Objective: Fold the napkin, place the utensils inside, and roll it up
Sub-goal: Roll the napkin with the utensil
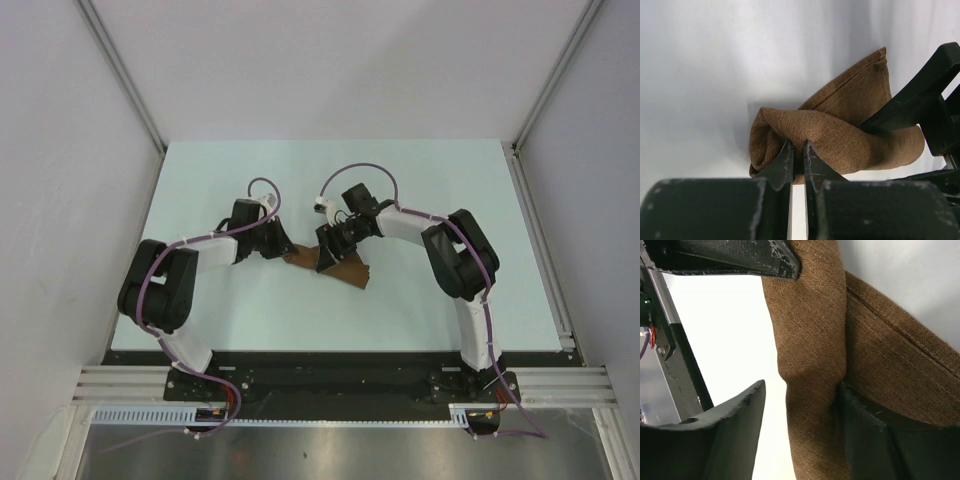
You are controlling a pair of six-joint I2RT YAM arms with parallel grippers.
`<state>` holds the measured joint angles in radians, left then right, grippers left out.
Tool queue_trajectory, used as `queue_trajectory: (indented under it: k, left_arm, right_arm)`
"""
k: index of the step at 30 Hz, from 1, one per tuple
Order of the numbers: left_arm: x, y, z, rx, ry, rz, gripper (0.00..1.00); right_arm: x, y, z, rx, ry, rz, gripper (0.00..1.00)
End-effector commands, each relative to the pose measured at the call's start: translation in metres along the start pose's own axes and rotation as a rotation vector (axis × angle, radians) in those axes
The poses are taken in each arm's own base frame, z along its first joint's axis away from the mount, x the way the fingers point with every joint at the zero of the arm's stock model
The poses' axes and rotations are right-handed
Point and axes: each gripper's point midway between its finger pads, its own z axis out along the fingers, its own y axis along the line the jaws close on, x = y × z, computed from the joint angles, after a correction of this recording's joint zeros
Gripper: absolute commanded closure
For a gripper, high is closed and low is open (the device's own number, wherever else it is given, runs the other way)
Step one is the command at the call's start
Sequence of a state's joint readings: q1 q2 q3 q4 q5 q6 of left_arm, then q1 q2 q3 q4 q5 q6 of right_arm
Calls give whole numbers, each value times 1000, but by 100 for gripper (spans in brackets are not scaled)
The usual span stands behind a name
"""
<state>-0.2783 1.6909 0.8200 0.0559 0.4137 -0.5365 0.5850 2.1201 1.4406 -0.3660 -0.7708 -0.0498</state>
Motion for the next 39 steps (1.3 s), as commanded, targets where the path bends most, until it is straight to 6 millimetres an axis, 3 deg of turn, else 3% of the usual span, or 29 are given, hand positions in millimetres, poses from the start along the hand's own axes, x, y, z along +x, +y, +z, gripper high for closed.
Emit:
queue_trajectory:
  k: [1, 7, 10, 14, 21, 32, 35, 38, 39]
  left_arm:
    - [-12, -13, 5, 48, 11, 34, 95]
    - [-17, -11, 9, 33, 23, 37, 97]
    - [-14, -8, 10, 16, 43, 34, 97]
    - [-13, -7, 12, 13, 51, 31, 97]
    - [-15, -6, 14, 7, 57, 27, 98]
    - [-18, -8, 13, 10, 54, 32, 99]
    - [-22, -13, 11, 21, 46, 37, 94]
    - [-29, -19, 8, 31, 33, 42, 76]
    - [-34, -23, 5, 36, 21, 49, 63]
  right_arm:
    - [-28, 5, -30, 123, -59, -7, 33]
    - [-66, 23, -61, 299, -216, -166, 30]
    - [-70, 33, -64, 368, -247, -260, 27]
    - [-55, 48, -44, 363, -175, -337, 27]
    - [-34, 48, -11, 344, -99, -343, 28]
    - [-24, 16, 6, 404, -46, -331, 28]
    - [-21, 7, 6, 435, -34, -333, 28]
    - [-19, 1, 5, 453, -28, -332, 28]
    - [-20, 0, 5, 456, -29, -334, 27]
